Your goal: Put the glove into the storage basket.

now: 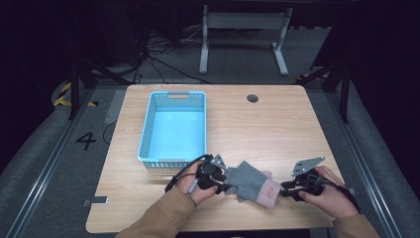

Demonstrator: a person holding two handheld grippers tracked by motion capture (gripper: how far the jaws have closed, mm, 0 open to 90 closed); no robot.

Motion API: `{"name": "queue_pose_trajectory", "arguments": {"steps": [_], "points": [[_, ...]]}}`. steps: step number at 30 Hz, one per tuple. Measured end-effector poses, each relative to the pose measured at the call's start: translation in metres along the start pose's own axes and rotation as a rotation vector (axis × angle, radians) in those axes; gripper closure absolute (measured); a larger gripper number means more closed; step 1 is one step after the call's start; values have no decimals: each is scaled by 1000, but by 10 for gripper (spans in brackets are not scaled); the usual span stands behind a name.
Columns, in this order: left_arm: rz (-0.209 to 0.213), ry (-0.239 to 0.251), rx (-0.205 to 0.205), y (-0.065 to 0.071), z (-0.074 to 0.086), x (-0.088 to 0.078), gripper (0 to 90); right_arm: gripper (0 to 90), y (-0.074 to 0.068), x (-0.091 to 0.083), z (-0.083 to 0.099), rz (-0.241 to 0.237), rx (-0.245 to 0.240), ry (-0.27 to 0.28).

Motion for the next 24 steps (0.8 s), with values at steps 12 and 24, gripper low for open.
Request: {"name": "queue_pose_trajectory", "arguments": {"steps": [12,24], "points": [[-17,-49,-29,-5,5,14,667,682,1,1,-1,14,-10,8],[-46,-85,34,-2,2,16,724,710,0,5,-1,15,-24,-8]]}}
Point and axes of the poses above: each handheld gripper's, and its own axes: x roughly forward along the jaws, z roughly out of its underside, y roughly to its right, the point moved 6 cm from there along x, roughly forward along the jaws, and after that the axes turned 13 degrees about y, right-handed, at the moved point
